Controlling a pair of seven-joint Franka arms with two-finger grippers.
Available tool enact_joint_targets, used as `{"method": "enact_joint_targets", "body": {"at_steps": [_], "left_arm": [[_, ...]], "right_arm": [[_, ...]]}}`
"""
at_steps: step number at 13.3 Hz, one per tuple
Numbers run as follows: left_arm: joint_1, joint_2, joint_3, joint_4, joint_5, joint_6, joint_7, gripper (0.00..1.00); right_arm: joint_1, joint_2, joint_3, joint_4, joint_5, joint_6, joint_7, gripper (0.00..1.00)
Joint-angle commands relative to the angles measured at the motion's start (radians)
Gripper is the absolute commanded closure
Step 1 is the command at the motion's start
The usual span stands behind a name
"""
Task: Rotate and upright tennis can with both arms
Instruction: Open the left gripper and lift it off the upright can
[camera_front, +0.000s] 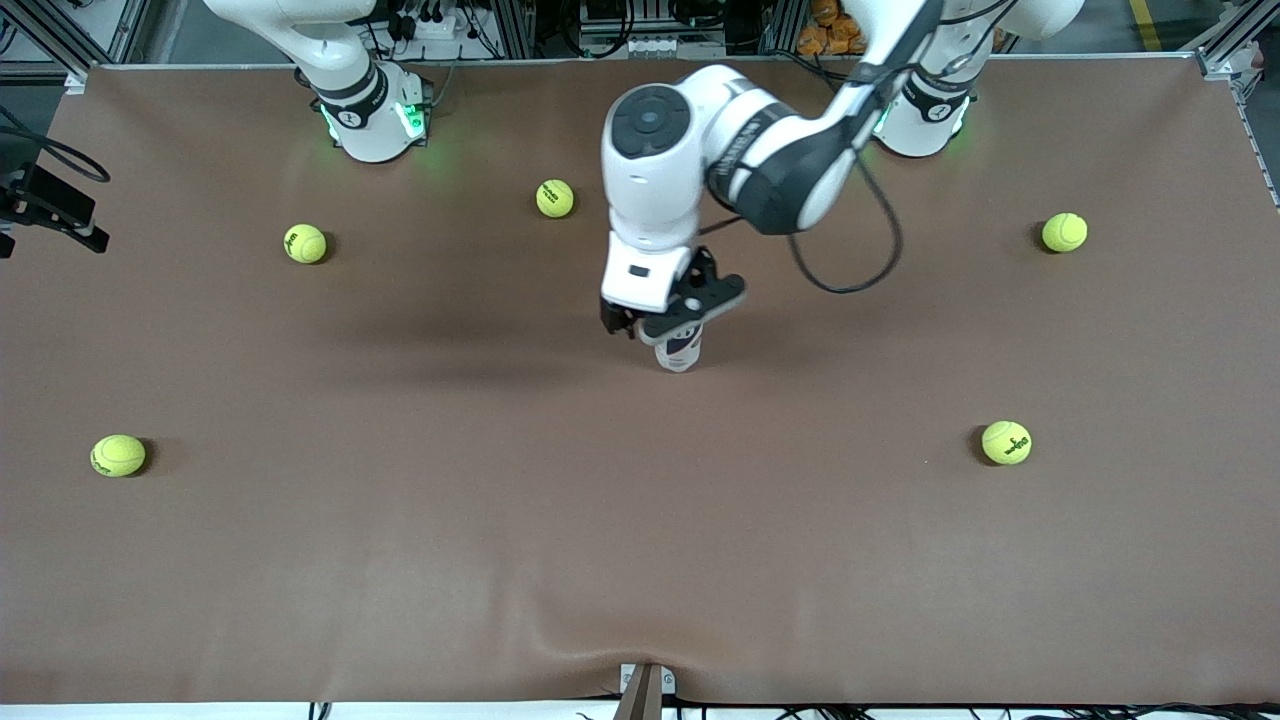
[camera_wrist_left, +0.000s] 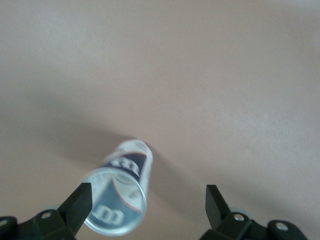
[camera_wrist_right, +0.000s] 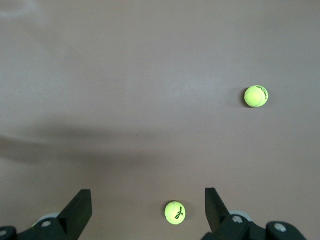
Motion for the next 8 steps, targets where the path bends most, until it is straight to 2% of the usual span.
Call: {"method": "enact_joint_targets", "body": {"at_steps": [1, 4, 8], "left_arm": [[0.059, -0.044, -0.004, -0.003, -0.015, -0.044, 0.099, 0.0], [0.107, -0.059, 0.001, -0.005, -0.017, -0.068, 0.195, 0.0], [0.222, -0.093, -0.007, -0.014, -0.021, -0.157, 0.438, 0.0]], "right_arm": [[-0.007, 0.0, 0.004, 0.012, 0.005, -0.012, 0.012, 0.0], [-0.007, 0.0, 0.004, 0.012, 0.005, -0.012, 0.012, 0.0], [-0.007, 0.0, 0.005, 0.012, 0.005, -0.012, 0.012, 0.0]]}}
